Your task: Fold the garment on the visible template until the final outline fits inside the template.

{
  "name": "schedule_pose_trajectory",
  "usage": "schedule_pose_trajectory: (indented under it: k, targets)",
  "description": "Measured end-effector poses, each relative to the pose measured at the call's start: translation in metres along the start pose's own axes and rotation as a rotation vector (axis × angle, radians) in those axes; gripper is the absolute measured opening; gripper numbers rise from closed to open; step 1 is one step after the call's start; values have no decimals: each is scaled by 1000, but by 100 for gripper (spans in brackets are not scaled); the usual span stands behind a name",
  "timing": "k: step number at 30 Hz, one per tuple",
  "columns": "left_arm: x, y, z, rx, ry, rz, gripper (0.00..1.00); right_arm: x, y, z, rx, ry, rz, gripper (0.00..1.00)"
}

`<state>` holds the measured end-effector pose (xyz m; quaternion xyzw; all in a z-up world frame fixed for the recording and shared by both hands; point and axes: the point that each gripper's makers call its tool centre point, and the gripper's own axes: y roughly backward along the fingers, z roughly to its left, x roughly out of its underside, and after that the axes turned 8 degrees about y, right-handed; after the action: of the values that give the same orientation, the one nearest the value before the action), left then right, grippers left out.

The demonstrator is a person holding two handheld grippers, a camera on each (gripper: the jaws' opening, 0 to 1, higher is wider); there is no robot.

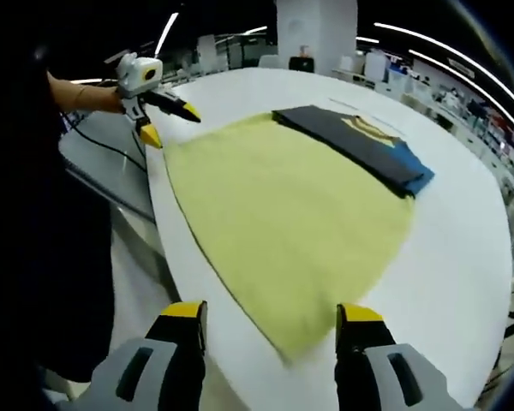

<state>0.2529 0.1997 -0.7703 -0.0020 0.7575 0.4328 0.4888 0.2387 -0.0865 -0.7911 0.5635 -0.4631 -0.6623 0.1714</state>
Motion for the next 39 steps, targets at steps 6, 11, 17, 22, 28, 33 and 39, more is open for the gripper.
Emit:
schedule_pose_trajectory:
  k: [6, 11, 17, 22, 28, 33, 39]
  targets:
    - [12, -4, -8, 22, -72, 45, 40, 3, -5, -2, 2, 47, 31, 45]
    - [21, -8, -7, 16, -98, 74, 38, 8, -7, -3, 1, 97, 64, 41]
    - [31, -8, -6, 9, -120, 109, 34, 9, -8, -5, 11, 90, 53, 38]
    - [34, -7, -10, 15, -136, 107, 32, 10, -7, -6, 9, 65, 31, 38]
    - [32, -9, -5, -5, -118, 107, 28, 10, -8, -14, 24, 11, 7, 29]
    - [26, -14, -2, -22, -87, 100, 11, 10, -8, -19, 25, 29, 7, 21]
    - [23, -16, 2, -55, -77, 94, 5, 10, -9, -25, 57, 28, -4, 10]
